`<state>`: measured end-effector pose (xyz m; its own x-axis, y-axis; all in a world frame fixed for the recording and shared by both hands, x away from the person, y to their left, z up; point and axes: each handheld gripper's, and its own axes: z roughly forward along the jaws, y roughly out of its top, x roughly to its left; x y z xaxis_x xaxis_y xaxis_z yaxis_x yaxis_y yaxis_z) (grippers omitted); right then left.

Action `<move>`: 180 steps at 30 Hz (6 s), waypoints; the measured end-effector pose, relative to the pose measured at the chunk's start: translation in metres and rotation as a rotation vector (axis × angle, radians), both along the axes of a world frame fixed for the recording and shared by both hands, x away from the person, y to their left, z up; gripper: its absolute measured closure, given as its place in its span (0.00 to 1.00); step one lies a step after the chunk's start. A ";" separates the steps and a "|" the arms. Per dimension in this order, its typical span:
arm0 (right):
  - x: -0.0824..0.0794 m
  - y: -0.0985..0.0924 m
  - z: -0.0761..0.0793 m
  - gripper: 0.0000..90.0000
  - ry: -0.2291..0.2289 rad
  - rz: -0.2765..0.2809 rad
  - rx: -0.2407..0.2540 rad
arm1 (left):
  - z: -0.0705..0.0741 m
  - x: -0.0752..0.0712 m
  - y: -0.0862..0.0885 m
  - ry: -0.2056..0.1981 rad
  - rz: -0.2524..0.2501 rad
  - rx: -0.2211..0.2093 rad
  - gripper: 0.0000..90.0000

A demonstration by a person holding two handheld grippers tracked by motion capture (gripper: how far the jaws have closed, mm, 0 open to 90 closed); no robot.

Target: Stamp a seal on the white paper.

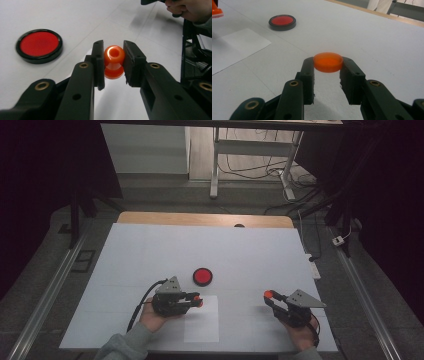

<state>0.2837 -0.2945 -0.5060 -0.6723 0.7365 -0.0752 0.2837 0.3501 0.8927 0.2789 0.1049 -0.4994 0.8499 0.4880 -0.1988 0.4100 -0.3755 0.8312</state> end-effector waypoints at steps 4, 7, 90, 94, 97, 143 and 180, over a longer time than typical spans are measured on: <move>0.000 -0.001 0.000 0.72 0.001 -0.001 0.000 | -0.004 -0.002 -0.006 0.008 -0.018 0.015 0.80; 0.000 -0.001 0.000 0.72 0.000 -0.005 -0.002 | -0.006 -0.002 -0.008 0.011 -0.028 0.030 0.80; -0.001 -0.001 0.000 0.72 -0.001 -0.002 0.004 | -0.034 -0.011 -0.025 -0.045 -0.033 0.230 0.81; 0.000 -0.001 0.000 0.72 0.001 -0.004 -0.001 | -0.034 -0.012 -0.024 -0.058 -0.034 0.235 0.81; 0.000 -0.001 0.000 0.72 0.000 -0.004 0.005 | -0.035 -0.012 -0.025 -0.062 -0.035 0.233 0.81; -0.001 -0.003 0.002 0.72 -0.009 -0.008 0.004 | -0.026 -0.017 -0.028 -0.119 -0.026 0.175 0.81; 0.000 -0.003 0.001 0.72 -0.004 -0.012 -0.001 | 0.016 0.005 0.011 -0.071 0.001 -0.033 0.80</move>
